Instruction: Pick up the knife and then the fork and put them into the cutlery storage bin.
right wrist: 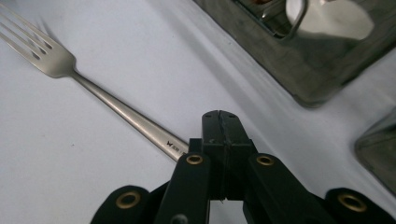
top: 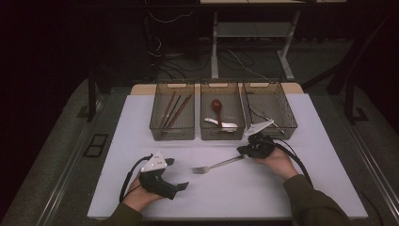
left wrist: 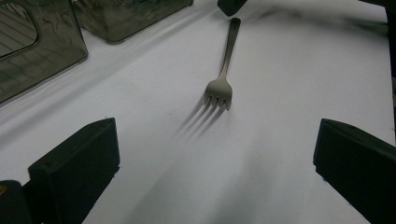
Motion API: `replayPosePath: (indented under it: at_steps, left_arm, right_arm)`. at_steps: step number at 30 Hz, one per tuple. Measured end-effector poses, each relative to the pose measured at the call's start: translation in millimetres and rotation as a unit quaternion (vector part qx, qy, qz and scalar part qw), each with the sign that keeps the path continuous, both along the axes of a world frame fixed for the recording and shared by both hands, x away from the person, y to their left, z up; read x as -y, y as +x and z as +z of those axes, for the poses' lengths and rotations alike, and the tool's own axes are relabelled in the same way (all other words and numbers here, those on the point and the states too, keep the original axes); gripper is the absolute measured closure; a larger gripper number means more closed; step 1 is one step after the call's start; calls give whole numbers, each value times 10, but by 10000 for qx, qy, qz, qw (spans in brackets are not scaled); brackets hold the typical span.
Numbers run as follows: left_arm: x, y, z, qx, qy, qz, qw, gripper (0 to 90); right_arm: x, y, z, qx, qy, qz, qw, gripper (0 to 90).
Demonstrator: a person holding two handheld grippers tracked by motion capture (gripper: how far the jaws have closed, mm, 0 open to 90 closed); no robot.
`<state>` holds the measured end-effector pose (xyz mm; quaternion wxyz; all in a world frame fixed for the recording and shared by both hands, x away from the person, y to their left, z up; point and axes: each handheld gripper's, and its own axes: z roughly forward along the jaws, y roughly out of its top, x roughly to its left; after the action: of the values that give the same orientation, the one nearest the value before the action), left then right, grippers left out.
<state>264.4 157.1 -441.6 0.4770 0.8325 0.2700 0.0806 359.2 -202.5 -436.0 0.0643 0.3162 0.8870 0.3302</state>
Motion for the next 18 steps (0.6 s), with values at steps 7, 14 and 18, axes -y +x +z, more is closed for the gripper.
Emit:
replayPosePath:
  at_steps: [7,14,18]
  left_arm:
    - [-6,1,1,2,8,-12,10000,0]
    - [-6,-1,5,10,12,-13,10000,0]
    - [0,-4,5,7,1,-7,10000,0]
  right_arm:
    - [-46,-11,-45,-24,-135,77,9999,889]
    - [-37,-50,-38,-147,-143,192,9996,889]
    - [-27,-88,-34,-165,-165,254,9994,890]
